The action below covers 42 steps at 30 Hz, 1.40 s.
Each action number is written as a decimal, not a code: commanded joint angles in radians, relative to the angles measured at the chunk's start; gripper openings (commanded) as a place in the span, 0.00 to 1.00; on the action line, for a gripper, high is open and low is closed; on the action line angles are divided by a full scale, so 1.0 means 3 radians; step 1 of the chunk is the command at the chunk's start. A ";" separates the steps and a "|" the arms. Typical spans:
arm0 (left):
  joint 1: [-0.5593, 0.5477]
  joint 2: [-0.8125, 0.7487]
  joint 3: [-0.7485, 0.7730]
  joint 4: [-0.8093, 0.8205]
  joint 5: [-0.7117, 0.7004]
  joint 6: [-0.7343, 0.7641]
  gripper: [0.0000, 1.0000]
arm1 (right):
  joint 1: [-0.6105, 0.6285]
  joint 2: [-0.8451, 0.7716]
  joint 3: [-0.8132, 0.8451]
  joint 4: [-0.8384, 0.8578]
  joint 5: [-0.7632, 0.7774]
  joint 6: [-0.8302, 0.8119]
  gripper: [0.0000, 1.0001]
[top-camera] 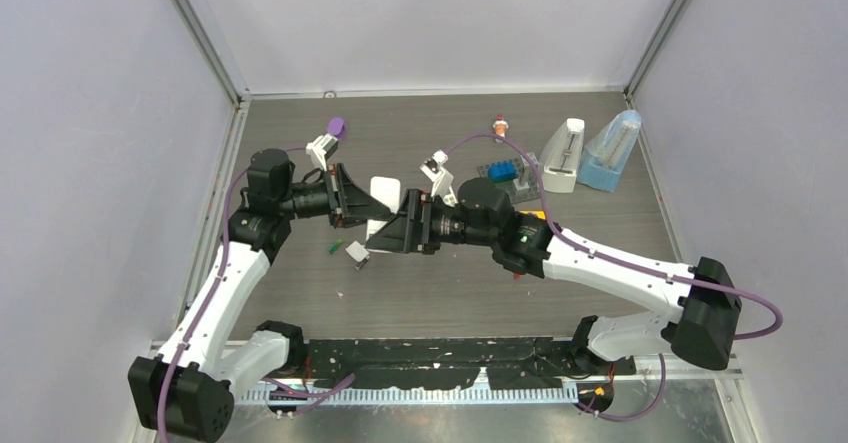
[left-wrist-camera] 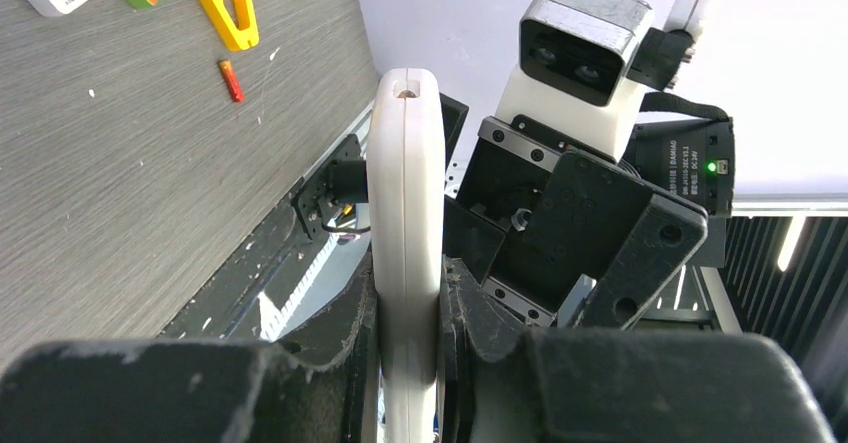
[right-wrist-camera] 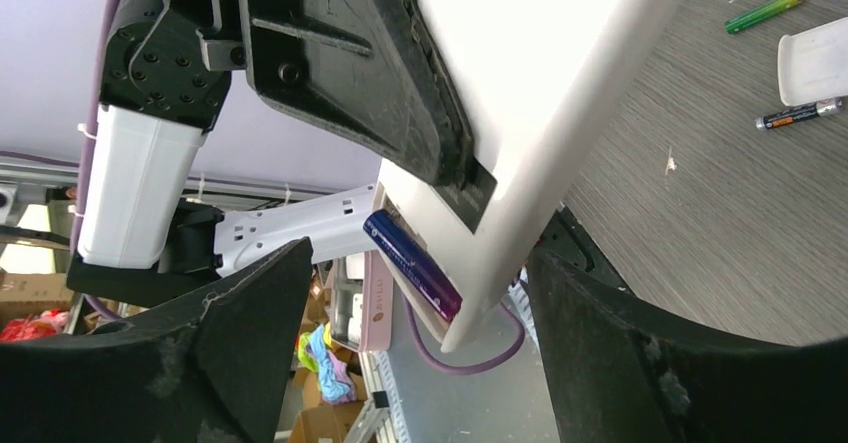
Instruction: Load the batteries into the remote control
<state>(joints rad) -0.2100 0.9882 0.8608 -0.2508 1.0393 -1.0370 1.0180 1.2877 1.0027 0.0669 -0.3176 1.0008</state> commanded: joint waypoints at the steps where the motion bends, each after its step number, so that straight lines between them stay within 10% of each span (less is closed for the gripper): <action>1: -0.0013 -0.0123 -0.0028 0.0351 0.0082 -0.0022 0.00 | -0.0046 -0.0195 -0.0108 0.0311 0.0046 0.0111 0.80; 42: -0.0011 -0.0292 -0.0133 0.0892 0.0111 -0.0191 0.00 | -0.0116 0.0001 -0.0152 0.0387 -0.0139 0.0222 0.26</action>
<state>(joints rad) -0.2092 0.9081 0.7963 -0.0154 1.0584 -1.0752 0.9905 1.2816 0.9543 0.1680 -0.3801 1.0721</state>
